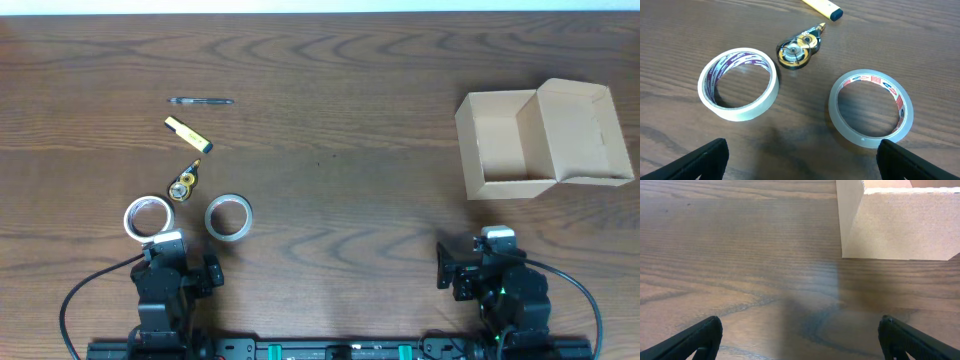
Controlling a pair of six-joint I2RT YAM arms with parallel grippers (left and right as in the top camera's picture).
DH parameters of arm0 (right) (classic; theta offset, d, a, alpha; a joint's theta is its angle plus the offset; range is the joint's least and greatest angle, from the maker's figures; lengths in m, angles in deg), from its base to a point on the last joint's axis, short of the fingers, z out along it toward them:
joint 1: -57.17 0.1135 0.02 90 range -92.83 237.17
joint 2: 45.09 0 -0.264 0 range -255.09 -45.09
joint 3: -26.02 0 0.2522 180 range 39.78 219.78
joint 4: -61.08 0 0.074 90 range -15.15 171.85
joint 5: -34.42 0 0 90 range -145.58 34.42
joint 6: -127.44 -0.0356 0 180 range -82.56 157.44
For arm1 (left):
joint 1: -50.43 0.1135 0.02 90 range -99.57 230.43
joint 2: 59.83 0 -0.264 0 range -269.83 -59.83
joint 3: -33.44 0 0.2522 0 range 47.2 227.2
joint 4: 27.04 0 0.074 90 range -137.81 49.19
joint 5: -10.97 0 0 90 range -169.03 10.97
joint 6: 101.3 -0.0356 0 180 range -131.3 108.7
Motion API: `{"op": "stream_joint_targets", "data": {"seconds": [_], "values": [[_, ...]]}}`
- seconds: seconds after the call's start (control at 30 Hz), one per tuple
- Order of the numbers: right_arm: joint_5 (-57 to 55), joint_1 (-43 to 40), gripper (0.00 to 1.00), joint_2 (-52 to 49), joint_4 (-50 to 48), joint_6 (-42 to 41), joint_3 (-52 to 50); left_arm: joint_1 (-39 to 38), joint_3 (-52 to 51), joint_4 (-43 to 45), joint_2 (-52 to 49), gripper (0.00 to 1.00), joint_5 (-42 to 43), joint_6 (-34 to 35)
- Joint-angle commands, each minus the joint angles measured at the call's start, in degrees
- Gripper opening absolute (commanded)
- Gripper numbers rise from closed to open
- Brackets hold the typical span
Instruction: Pack container
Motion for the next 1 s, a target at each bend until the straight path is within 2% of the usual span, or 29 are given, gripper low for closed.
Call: {"op": "stream_joint_targets", "data": {"seconds": [0.0, 0.5, 0.67, 0.8, 0.97], "values": [[-0.6, -0.4, 0.99, 0.5, 0.0, -1.0, -0.6, 0.2, -0.7, -0.2, 0.4, 0.95, -0.1, 0.4], [-0.4, -0.4, 0.99, 0.5, -1.3, -2.3, -0.2, 0.2, -0.7, -0.2, 0.4, 0.95, -0.1, 0.4], [0.2, -0.4, 0.99, -1.2, -1.0, -2.4, 3.8, 0.2, -0.7, -0.2, 0.4, 0.95, -0.1, 0.4], [-0.5, -0.4, 0.99, -7.5, -0.2, -2.4, 9.7, 0.2, -0.7, -0.2, 0.4, 0.95, -0.1, 0.4], [-0.4, -0.5, 0.99, -21.7, 0.2, -2.5, 20.0, 0.2, -0.7, -0.2, 0.4, 0.95, -0.1, 0.4]]}}
